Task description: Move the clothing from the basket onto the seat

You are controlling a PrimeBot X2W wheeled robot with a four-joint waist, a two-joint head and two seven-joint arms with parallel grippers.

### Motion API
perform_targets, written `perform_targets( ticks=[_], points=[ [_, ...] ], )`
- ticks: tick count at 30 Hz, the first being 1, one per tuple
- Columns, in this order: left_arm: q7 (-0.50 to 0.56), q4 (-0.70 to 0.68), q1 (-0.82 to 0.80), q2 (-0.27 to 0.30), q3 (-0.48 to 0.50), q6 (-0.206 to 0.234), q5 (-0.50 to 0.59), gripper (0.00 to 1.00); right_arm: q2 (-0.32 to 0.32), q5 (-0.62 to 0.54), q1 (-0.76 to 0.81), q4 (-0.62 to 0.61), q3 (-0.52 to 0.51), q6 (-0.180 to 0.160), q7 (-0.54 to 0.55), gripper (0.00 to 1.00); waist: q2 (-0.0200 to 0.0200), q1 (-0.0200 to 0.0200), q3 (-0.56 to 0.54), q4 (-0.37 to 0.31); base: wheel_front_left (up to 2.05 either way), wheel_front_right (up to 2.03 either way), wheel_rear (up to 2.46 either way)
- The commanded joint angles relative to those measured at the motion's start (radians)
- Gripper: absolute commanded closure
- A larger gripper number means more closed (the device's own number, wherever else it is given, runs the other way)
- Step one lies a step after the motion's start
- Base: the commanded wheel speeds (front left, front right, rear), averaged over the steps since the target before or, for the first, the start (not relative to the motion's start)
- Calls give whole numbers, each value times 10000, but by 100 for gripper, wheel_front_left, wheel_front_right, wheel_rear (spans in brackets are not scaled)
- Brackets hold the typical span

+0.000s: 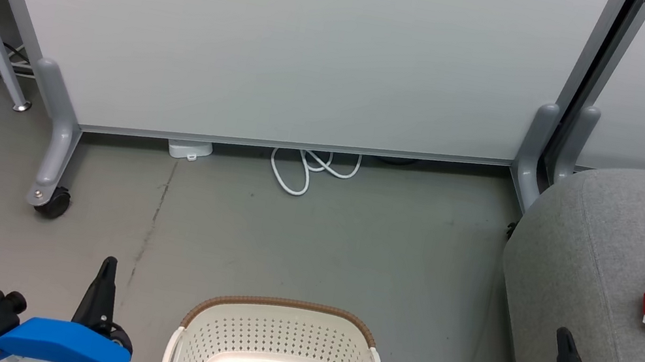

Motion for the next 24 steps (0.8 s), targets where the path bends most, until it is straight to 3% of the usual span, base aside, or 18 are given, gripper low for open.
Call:
perform_targets(
  ticks=[1,24],
  points=[
    [67,-186,-273,10,79,-12,-221,100,-46,281,-276,-92,-32,3,47,100,0,-1,2,-4,0,0,0],
    [782,-591,-393,-66,626,-18,-2634,100,-57,2990,-540,-8,-109,3,404,100,0,-1,49,-135,0,0,0]
  ],
)
